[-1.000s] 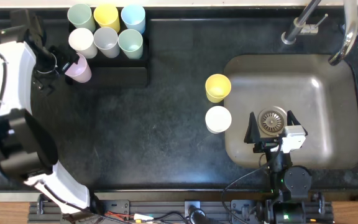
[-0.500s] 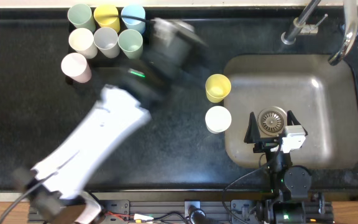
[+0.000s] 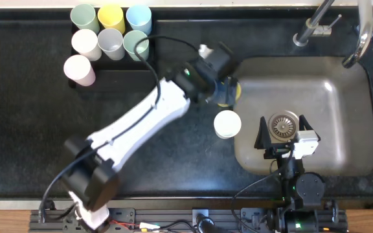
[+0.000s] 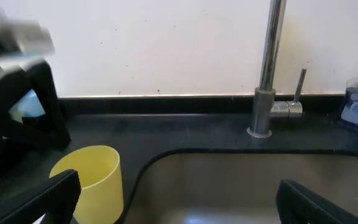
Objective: Store Cups
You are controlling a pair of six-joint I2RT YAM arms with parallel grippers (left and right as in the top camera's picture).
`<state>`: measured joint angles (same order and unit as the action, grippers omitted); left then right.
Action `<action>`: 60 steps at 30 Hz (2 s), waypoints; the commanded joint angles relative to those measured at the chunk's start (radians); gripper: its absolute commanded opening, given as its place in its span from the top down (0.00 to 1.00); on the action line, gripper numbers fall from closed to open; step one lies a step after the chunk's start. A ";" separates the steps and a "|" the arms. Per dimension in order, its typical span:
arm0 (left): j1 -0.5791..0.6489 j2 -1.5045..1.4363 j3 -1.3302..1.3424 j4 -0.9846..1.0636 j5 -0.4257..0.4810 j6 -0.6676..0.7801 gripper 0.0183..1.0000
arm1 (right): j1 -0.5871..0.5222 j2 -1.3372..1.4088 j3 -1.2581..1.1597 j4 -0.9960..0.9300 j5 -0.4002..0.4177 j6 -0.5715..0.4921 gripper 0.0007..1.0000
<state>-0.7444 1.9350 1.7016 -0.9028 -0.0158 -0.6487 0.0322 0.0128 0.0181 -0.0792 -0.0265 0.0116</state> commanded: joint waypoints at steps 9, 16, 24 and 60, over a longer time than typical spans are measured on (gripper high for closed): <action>0.069 0.089 0.001 0.021 0.155 -0.068 0.00 | -0.006 -0.009 -0.014 0.005 -0.006 0.004 0.00; 0.071 0.098 0.001 0.016 0.152 -0.086 0.00 | -0.006 -0.009 -0.014 0.005 -0.006 0.004 0.00; 0.087 0.131 0.001 0.017 0.148 -0.109 0.00 | -0.006 -0.009 -0.014 0.005 -0.006 0.004 0.00; 0.724 -0.109 0.064 -0.393 0.000 -0.386 0.98 | -0.006 -0.009 -0.014 0.005 -0.006 0.004 0.00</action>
<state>-0.0196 1.7817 1.7851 -1.2762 0.0277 -0.9150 0.0322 0.0128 0.0181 -0.0795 -0.0269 0.0116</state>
